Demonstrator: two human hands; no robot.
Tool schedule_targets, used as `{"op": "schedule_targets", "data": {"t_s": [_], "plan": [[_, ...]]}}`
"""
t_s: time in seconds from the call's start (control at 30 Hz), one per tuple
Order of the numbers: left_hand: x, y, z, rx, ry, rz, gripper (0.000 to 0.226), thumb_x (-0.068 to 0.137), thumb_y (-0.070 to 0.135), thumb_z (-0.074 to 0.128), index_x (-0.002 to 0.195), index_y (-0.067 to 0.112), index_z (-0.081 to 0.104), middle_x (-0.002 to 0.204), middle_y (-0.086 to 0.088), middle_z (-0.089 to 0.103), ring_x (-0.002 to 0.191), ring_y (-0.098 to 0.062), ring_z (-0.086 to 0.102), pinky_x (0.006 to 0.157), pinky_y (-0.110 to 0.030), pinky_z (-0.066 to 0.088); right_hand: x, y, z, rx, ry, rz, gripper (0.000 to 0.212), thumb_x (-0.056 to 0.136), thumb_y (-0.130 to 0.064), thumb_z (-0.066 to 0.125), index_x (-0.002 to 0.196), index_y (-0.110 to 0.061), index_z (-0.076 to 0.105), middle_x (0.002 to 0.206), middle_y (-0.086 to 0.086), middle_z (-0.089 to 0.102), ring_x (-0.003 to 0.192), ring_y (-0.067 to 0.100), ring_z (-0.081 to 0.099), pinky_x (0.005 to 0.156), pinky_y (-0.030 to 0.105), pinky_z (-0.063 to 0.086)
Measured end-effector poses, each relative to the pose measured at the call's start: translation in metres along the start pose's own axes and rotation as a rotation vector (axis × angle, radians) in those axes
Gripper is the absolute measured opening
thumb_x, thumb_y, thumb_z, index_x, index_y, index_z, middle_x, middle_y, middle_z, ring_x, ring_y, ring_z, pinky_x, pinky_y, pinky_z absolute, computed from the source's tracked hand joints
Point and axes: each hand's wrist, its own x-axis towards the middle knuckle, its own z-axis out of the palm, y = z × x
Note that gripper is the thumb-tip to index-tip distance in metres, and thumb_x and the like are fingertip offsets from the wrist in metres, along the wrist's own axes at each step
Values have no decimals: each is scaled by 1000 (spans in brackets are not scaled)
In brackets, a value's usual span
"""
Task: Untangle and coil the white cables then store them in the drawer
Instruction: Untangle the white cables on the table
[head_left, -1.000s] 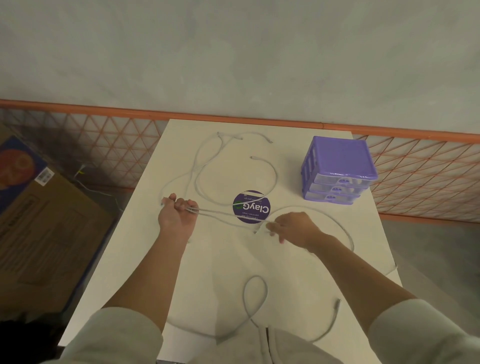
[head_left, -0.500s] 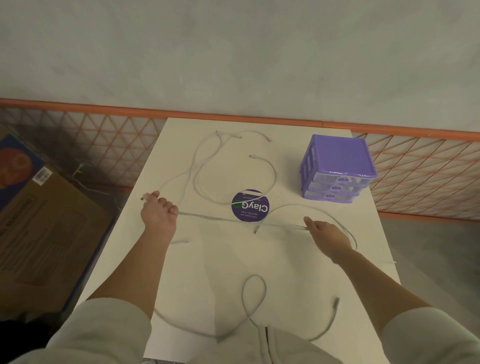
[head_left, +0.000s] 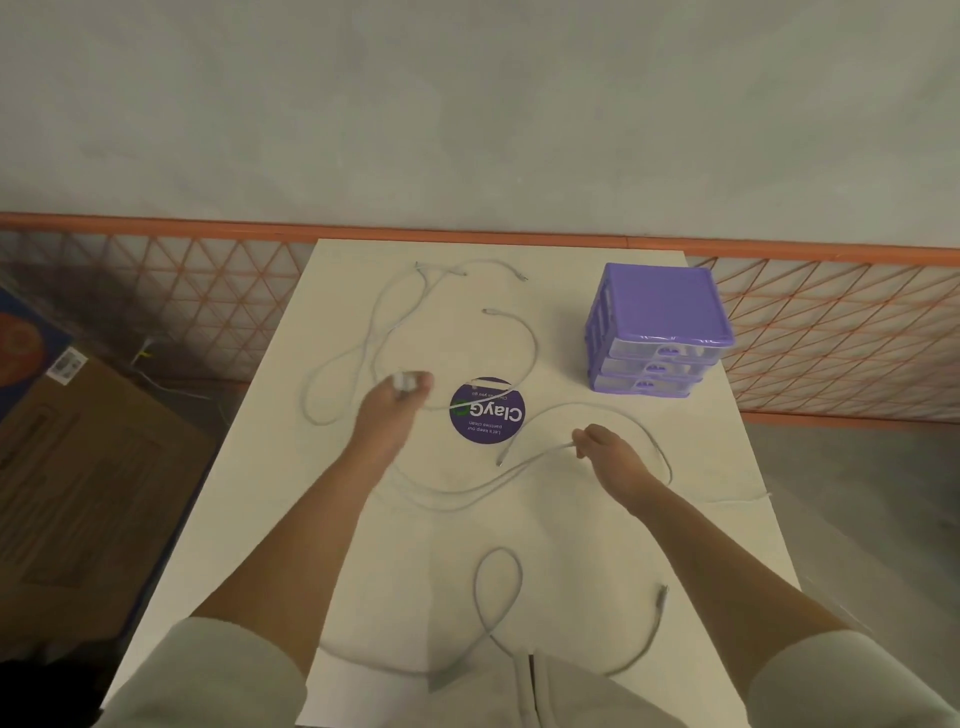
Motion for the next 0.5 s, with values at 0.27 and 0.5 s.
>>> {"op": "schedule_targets", "data": {"t_s": [0.27,0.5], "plan": [[-29,3,78,537,-458,218,46,98,49,43,74,12,57,64,1,51,63,-17,49,63,-32,40,-13,-16,-2,138,-88,-105,34,99,-35,50,71,-17,53,70,-2,46,60,13,37,55,25,28],[-39,0,107,484,-454,232,36,91,55,50,65,32,58,78,3,59,67,-15,54,62,-34,40,-21,-11,-19,129,-104,-151,39,100,-38,48,67,-18,51,71,-5,49,70,14,43,60,22,33]]}}
